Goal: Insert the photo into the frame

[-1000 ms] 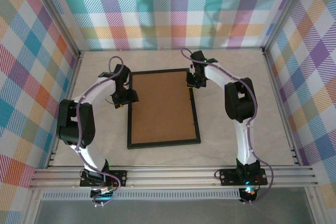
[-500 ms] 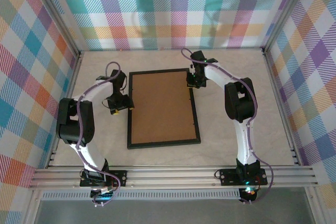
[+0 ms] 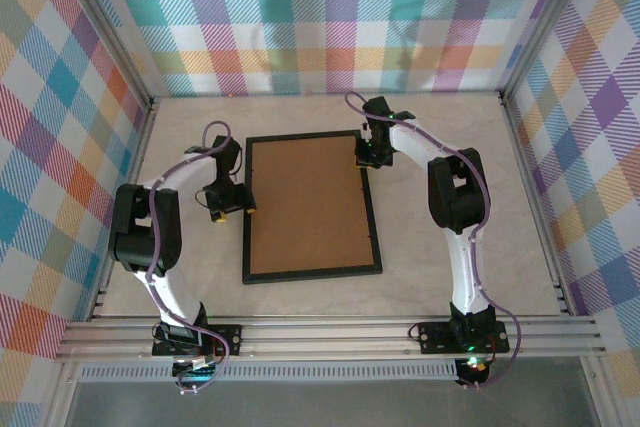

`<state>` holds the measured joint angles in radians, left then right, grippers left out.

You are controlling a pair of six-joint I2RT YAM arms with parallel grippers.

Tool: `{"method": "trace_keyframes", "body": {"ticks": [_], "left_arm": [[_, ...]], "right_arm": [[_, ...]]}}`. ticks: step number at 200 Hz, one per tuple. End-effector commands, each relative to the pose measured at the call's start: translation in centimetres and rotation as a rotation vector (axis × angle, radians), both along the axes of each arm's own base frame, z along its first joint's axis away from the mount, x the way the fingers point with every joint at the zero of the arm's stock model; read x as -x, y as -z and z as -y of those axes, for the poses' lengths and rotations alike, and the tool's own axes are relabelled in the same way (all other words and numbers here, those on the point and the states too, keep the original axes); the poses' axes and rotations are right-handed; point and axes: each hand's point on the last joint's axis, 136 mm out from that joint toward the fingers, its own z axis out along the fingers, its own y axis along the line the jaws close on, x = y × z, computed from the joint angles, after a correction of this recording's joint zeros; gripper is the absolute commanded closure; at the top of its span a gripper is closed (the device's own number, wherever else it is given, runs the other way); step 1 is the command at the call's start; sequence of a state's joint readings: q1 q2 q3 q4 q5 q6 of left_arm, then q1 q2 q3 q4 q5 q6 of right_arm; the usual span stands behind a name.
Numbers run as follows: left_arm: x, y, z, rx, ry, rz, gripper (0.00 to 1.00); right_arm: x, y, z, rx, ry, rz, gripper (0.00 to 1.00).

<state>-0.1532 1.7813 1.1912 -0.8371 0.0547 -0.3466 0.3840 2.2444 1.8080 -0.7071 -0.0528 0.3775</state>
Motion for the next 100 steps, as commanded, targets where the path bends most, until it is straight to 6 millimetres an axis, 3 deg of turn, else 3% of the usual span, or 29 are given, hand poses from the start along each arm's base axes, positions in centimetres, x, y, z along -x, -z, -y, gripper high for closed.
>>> {"method": "trace_keyframes", "body": {"ticks": [1, 49, 100], "left_arm": [[-1.0, 0.1, -0.3, -0.014, 0.004, 0.014, 0.34], [-1.6, -1.0, -0.6, -0.028, 0.012, 0.038, 0.34], [-1.1, 0.4, -0.2, -0.01, 0.005, 0.008, 0.34]], "right_arm": [[3.4, 3.4, -0.1, 0.04, -0.007, -0.145, 0.84], [3.3, 3.4, -0.1, 0.038, -0.006, -0.144, 0.84], [3.4, 3.4, -0.1, 0.04, -0.007, -0.147, 0.84]]}}
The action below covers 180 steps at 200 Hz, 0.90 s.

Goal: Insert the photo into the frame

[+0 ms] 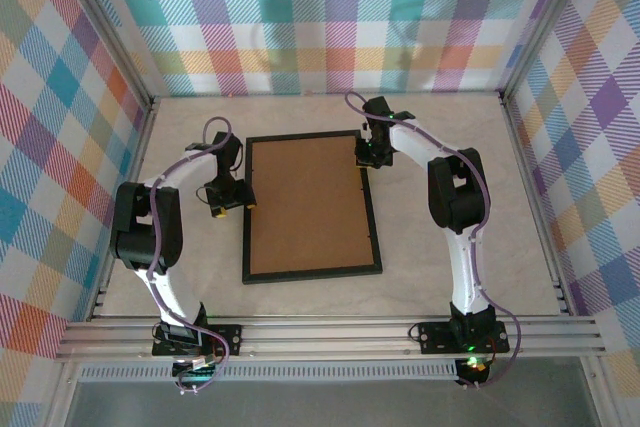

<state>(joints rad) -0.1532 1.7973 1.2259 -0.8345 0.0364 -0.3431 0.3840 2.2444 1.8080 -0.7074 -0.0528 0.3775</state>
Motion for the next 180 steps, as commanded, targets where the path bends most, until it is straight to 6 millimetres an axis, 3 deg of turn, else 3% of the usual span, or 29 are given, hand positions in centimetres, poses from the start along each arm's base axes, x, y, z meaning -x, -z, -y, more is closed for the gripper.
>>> {"method": "trace_keyframes", "body": {"ticks": [1, 61, 93, 133, 180], "left_arm": [[0.1, 0.8, -0.1, 0.006, 0.002, -0.016, 0.34], [0.7, 3.0, 1.2, 0.041, 0.001, -0.058, 0.34], [2.8, 5.8, 3.7, 0.027, 0.045, -0.121, 0.35], [5.1, 9.1, 5.3, 0.003, 0.057, -0.188, 0.35], [5.3, 10.3, 5.7, -0.011, 0.071, -0.209, 0.37]], "right_arm": [[3.4, 3.4, -0.1, 0.04, -0.006, -0.147, 0.84], [3.4, 3.3, -0.5, 0.024, -0.01, -0.147, 0.84], [3.6, 3.5, -1.1, 0.012, -0.017, -0.155, 0.84], [4.3, 4.0, -2.1, 0.0, -0.033, -0.174, 0.85], [5.2, 4.6, -2.7, 0.004, -0.037, -0.196, 0.85]]}}
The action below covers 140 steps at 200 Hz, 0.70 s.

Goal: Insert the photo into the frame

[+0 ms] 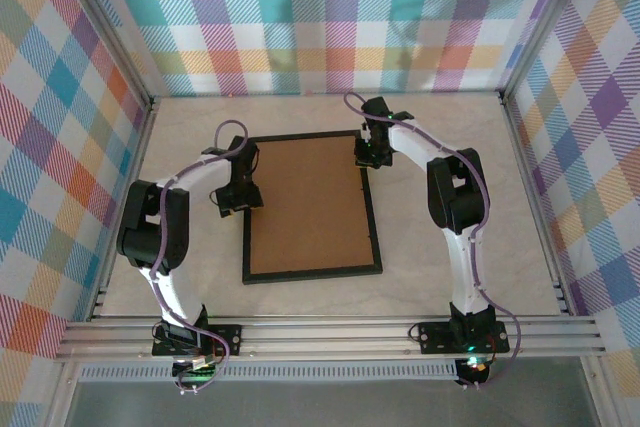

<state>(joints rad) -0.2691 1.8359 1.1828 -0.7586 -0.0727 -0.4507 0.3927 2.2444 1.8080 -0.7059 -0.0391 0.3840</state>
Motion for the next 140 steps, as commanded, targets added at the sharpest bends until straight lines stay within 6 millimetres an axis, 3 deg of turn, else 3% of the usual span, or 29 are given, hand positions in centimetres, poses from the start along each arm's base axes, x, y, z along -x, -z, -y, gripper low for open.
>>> {"method": "trace_keyframes", "body": {"ticks": [1, 55, 78, 103, 140], "left_arm": [[5.0, 8.2, 3.7, 0.089, 0.061, -0.228, 0.37], [5.3, 9.5, 5.4, 0.106, 0.078, -0.246, 0.38], [4.9, 9.2, 5.5, 0.097, 0.088, -0.244, 0.38], [3.1, 6.6, 5.8, 0.09, 0.118, -0.199, 0.38], [-1.1, 0.3, 5.9, 0.128, 0.132, -0.054, 0.35]], "right_arm": [[5.1, 4.6, -2.5, -0.006, -0.038, -0.2, 0.85], [4.9, 4.1, -2.9, -0.022, -0.042, -0.19, 0.85], [4.9, 4.2, -2.8, -0.012, -0.045, -0.189, 0.85], [4.7, 3.9, -2.3, 0.003, -0.042, -0.18, 0.85], [4.2, 3.1, -1.2, 0.018, -0.027, -0.16, 0.85]]}}
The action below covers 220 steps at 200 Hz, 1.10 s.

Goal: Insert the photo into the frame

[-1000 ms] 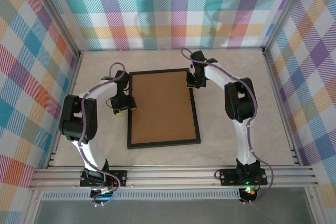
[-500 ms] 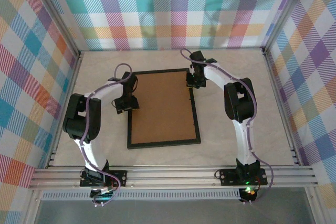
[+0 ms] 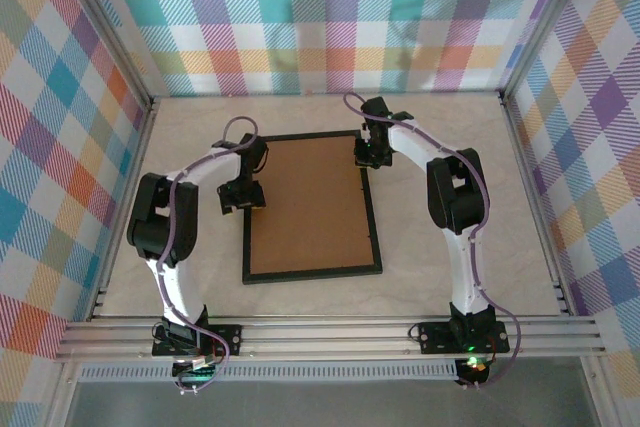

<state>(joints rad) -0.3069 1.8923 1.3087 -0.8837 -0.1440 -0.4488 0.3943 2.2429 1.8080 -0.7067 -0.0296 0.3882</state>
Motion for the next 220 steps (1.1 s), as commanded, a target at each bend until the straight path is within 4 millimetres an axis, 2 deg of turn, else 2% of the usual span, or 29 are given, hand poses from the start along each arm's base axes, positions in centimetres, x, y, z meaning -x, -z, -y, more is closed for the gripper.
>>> {"method": "trace_keyframes", "body": {"ticks": [1, 24, 40, 61, 84, 111, 155, 194, 220], "left_arm": [[-0.4, 1.4, 5.6, 0.214, 0.09, -0.025, 0.35], [-2.1, -2.2, 4.3, 0.234, 0.069, 0.053, 0.34], [-2.6, -3.9, 3.0, 0.238, 0.043, 0.093, 0.33], [-2.2, -5.3, 0.8, 0.233, -0.009, 0.128, 0.33], [-0.9, -5.9, -1.1, 0.223, -0.061, 0.149, 0.32], [1.7, -5.7, -2.7, 0.211, -0.097, 0.132, 0.32], [6.8, -4.6, -4.0, 0.197, -0.121, 0.057, 0.32], [10.2, -2.9, -3.4, 0.249, -0.156, 0.007, 0.32], [11.6, -2.0, -3.4, 0.263, -0.179, 0.016, 0.32]], "right_arm": [[4.2, 3.2, -1.2, 0.01, -0.031, -0.163, 0.85], [4.1, 2.9, -0.4, 0.024, -0.021, -0.158, 0.85], [3.9, 2.6, 0.0, 0.029, -0.013, -0.148, 0.84], [3.8, 2.5, 0.4, 0.034, -0.009, -0.145, 0.84], [3.7, 2.4, 0.7, 0.042, -0.008, -0.139, 0.84], [3.7, 2.3, 1.1, 0.056, -0.011, -0.133, 0.84], [3.6, 2.0, 1.5, 0.072, -0.016, -0.118, 0.84], [3.6, 1.9, 1.5, 0.067, -0.025, -0.116, 0.82], [3.7, 1.9, 1.5, 0.067, -0.028, -0.116, 0.81]]}}
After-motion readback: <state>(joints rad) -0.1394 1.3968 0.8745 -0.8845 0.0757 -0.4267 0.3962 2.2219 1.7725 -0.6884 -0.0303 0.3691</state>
